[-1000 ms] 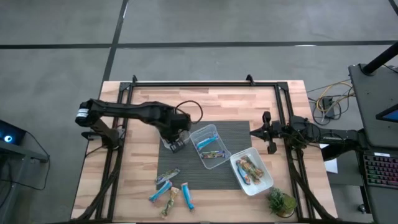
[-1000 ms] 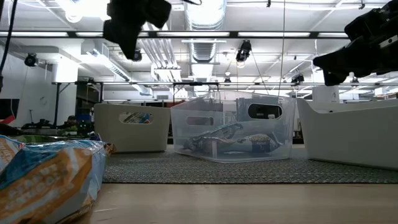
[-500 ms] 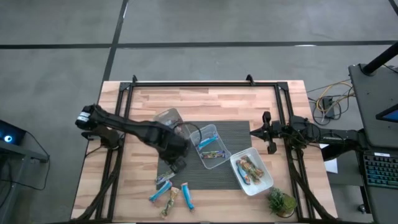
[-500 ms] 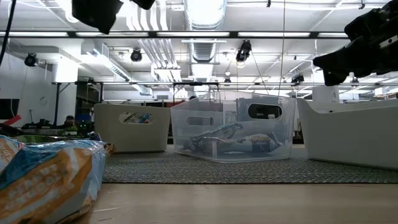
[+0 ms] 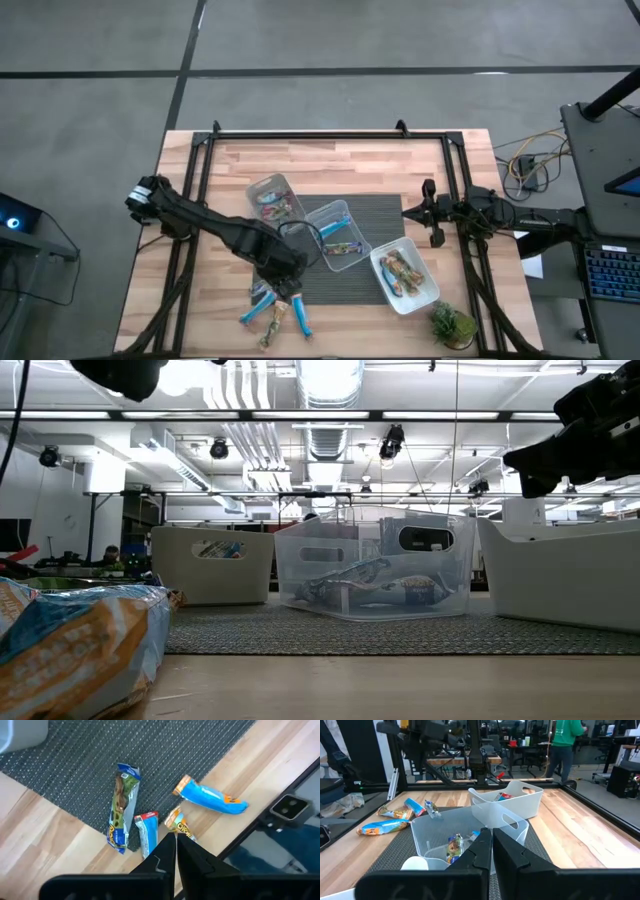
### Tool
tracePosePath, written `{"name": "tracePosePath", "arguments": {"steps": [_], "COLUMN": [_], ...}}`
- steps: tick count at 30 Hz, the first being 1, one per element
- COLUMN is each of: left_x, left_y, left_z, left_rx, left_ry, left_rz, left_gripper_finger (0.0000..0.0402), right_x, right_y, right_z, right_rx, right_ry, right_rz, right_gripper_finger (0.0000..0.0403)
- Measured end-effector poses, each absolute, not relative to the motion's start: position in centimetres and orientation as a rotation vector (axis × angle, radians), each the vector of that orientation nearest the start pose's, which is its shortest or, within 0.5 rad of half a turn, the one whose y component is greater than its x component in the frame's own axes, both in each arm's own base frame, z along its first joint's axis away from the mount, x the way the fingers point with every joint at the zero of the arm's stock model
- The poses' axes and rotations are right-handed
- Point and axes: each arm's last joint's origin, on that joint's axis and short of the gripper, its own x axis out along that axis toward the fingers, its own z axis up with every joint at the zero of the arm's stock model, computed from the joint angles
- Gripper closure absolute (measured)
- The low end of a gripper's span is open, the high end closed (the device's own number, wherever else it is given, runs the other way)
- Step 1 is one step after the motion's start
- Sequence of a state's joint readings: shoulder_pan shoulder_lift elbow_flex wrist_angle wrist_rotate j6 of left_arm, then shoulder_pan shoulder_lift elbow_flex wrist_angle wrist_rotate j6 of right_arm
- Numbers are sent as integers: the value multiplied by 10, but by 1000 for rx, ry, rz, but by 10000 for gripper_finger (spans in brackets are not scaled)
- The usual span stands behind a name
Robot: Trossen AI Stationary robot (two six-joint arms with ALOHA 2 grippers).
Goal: Pick and place Granola Bars by type
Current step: Put the blue granola bar into the transparent bin
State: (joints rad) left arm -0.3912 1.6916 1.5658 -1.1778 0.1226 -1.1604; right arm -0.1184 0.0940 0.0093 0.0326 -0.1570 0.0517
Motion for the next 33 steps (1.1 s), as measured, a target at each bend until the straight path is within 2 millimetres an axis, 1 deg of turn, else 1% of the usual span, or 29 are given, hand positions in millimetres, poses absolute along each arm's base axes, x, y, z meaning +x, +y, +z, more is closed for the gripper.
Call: {"name": "tracePosePath", "arguments": {"steps": [8,13,17,21,23,26,33], "left_x": [305,302,297,296,296,294,293], "left_y": [-146,-152,-151,-151,-152,-151,-150], "left_z": [283,262,242,232,228,223,220], "left_rx": [-662,-560,-473,-504,-504,-491,-479], "left_ry": [1436,1481,1438,1384,1375,1388,1396], "left_rz": [301,308,378,381,365,361,358], "left_gripper_finger": [401,401,401,397,385,354,254], "right_x": [102,102,102,102,102,102,102], "right_y": [-8,-8,-8,-8,-8,-8,-8], "right_z": [162,162,162,162,162,162,162], "right_rx": [59,59,59,59,59,59,59], "right_ry": [52,53,53,53,53,53,53], "right_rz": [38,37,37,37,37,38,37], "right_gripper_finger": [394,394,394,394,394,394,394]}}
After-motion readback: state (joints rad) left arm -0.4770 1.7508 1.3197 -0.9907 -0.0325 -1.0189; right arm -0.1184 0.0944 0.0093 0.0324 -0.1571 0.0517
